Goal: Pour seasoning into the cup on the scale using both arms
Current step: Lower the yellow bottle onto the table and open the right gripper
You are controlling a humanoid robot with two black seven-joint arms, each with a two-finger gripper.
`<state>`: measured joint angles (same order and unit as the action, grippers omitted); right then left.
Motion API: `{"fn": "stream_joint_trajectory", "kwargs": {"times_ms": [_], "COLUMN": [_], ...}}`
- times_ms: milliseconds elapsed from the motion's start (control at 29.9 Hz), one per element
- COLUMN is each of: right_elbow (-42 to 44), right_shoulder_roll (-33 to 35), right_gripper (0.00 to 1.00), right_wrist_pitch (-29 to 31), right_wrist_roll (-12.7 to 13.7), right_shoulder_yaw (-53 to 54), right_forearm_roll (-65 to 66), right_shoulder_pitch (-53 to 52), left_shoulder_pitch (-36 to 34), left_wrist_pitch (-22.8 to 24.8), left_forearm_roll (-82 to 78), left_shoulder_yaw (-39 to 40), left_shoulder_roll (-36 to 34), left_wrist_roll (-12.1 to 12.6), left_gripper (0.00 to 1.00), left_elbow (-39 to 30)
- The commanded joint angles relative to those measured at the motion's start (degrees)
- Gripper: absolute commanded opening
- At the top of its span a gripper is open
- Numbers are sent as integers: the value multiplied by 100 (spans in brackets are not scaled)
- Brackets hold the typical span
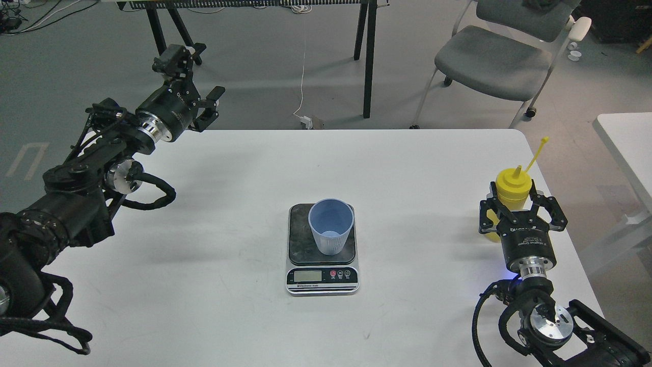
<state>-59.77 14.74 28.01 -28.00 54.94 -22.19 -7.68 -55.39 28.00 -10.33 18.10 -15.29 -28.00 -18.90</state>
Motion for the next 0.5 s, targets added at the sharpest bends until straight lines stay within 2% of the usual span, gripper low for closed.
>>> {"fn": "stream_joint_trajectory", "kwargs": {"times_ms": [0,134,234,468], "right_elbow": [10,10,45,97], "right_shoulder_roll": [20,29,29,82], "right_gripper": [76,92,98,99], "right_wrist_pitch": [-1,-1,-1,-1], "right_wrist_roll": [0,0,0,0], "right_shoulder_yaw": [-9,-1,8,17], "right_forearm_roll": [40,31,31,22], "right_shoulder_pitch": [39,56,56,126], "left_shoulder_pitch": [-7,-7,2,19], "left_wrist_pitch": [0,0,0,0], "left_forearm_roll": [-4,5,-4,5], "left_shoulder_yaw": [0,0,0,0], "left_shoulder_roll": [0,0,0,8], "left_wrist_roll": [0,0,0,0], "left_gripper": [99,99,99,99], "left_elbow": [0,0,0,0]}}
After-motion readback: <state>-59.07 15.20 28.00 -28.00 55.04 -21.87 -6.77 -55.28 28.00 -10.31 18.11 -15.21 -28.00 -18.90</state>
